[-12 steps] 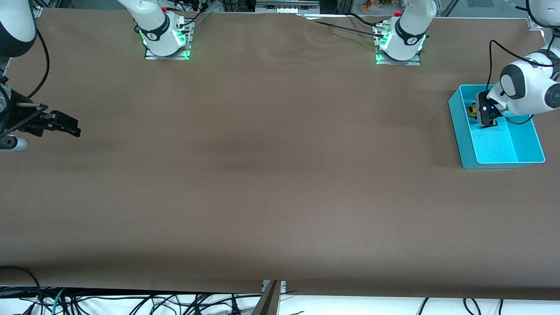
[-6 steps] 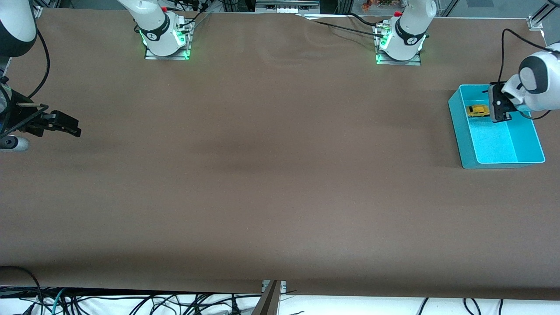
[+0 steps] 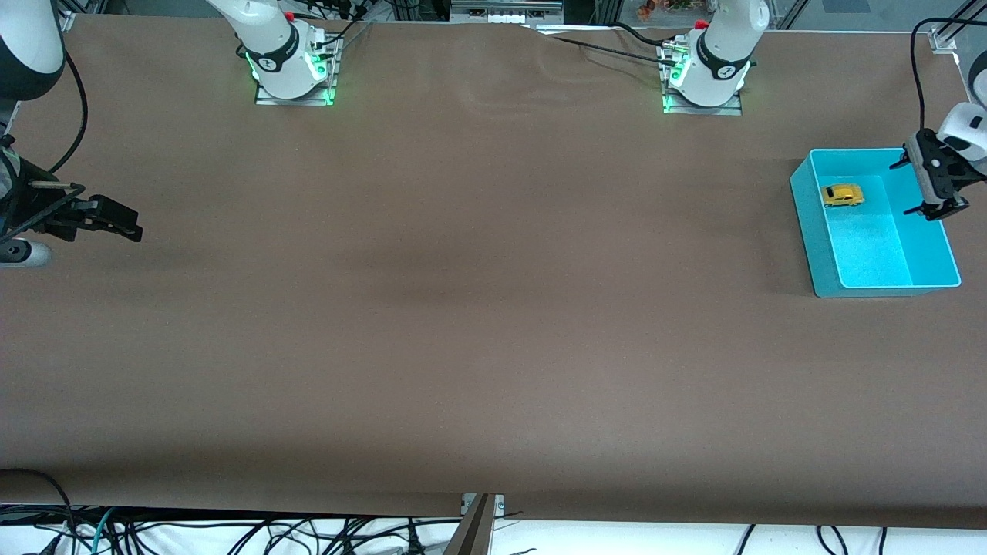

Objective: Wind and store yellow beetle car

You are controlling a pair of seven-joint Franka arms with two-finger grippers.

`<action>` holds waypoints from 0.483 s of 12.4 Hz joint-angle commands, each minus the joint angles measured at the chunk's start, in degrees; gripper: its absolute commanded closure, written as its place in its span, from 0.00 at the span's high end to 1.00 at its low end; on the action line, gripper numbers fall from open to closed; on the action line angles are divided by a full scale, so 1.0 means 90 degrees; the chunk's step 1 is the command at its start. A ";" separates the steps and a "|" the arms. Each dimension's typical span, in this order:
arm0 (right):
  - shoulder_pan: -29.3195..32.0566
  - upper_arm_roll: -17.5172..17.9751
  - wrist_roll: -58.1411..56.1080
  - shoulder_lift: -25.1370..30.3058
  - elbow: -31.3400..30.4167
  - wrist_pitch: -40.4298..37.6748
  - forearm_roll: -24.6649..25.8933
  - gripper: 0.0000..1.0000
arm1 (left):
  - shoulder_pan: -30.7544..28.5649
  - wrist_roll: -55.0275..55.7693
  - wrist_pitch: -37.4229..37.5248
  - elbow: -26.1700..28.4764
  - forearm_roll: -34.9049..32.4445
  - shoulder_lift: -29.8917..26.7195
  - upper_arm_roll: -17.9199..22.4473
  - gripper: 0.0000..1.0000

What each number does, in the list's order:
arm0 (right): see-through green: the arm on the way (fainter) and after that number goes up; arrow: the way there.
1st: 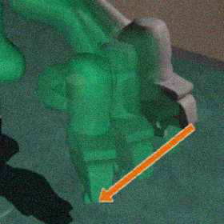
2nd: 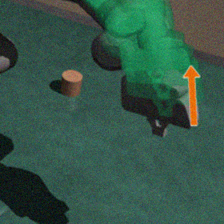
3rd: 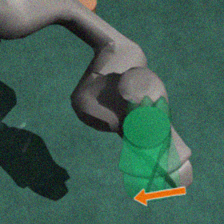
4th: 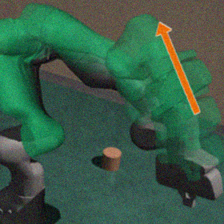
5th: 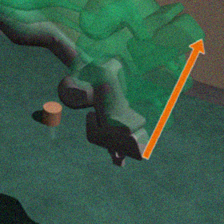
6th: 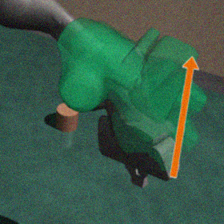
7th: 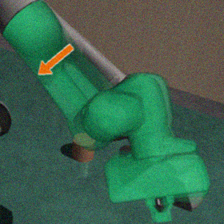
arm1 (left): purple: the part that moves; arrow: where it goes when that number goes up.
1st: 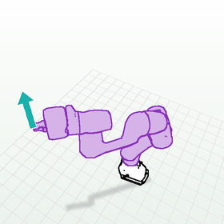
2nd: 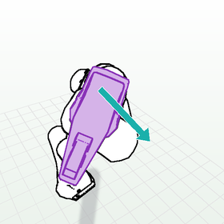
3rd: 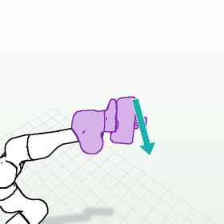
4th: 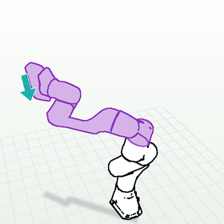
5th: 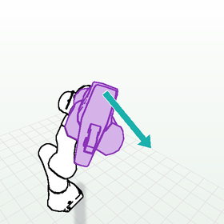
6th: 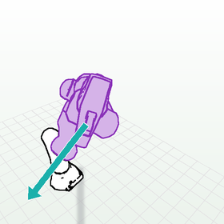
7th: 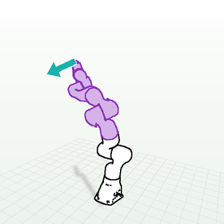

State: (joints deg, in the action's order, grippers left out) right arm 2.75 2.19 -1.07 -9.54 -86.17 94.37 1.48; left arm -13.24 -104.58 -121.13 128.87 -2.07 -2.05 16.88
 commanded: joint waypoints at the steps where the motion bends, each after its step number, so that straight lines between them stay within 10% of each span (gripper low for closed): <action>1: -0.0003 0.0020 0.0051 -0.0092 0.0131 0.0003 0.0100 1.00 | 0.0153 0.1164 0.0527 -0.0693 0.0513 -0.0006 -0.0253 1.00; 6: 0.0046 -0.0009 0.0041 -0.0131 0.0131 0.0003 0.0100 1.00 | 0.0182 0.4804 0.1906 -0.2258 0.1032 0.0346 -0.1218 1.00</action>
State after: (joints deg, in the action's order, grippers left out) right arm 2.93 2.02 -1.07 -10.10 -86.17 94.52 1.78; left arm -11.54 -72.29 -106.82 112.44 6.00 -0.43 9.21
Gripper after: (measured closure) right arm 0.000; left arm 0.000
